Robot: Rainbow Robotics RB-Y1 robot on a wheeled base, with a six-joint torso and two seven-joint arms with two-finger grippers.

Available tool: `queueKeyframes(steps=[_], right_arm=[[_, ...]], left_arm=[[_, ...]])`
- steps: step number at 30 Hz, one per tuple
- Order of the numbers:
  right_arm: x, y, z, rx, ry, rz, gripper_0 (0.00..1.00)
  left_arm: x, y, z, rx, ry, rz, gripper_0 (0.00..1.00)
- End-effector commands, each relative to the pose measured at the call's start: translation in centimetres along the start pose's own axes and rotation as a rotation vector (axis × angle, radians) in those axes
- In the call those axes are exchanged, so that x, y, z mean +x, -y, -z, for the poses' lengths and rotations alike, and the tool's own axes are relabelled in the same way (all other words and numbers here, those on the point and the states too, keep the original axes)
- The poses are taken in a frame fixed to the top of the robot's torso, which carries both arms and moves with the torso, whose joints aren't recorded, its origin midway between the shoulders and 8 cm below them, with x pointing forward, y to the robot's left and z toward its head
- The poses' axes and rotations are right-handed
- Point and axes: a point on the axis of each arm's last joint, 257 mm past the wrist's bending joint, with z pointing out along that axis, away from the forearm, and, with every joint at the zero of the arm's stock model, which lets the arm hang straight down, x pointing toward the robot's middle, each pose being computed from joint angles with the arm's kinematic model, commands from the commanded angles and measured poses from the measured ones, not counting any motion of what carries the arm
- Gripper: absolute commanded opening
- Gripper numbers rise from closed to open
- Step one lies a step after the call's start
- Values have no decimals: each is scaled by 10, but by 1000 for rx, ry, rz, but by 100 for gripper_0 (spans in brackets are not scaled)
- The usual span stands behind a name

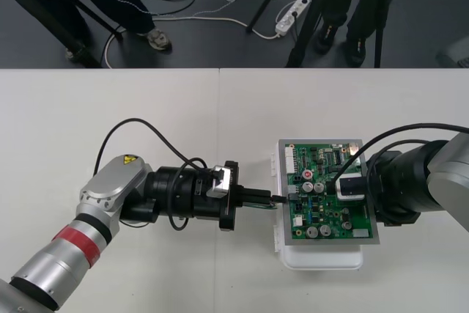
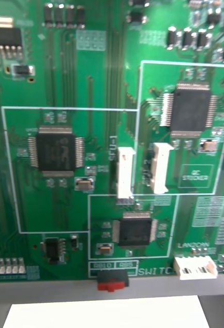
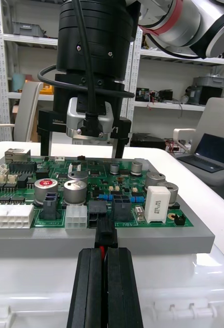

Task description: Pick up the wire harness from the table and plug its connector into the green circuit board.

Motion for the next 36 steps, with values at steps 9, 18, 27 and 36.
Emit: queueKeyframes(steps=[9, 18, 27, 36], right_arm=[[-5, -14, -4, -27, 8, -18, 100], [-9, -15, -4, -34, 19, -14, 100], [-10, -17, -3, -40, 27, -17, 100], [-13, -18, -3, -47, 35, -20, 100]], left_arm=[[-20, -14, -27, 1, 33, -110, 0], [-22, -15, -28, -2, 44, -108, 0], [-27, -15, -32, -7, 62, -108, 0], [-27, -15, -32, -6, 63, -114, 0]])
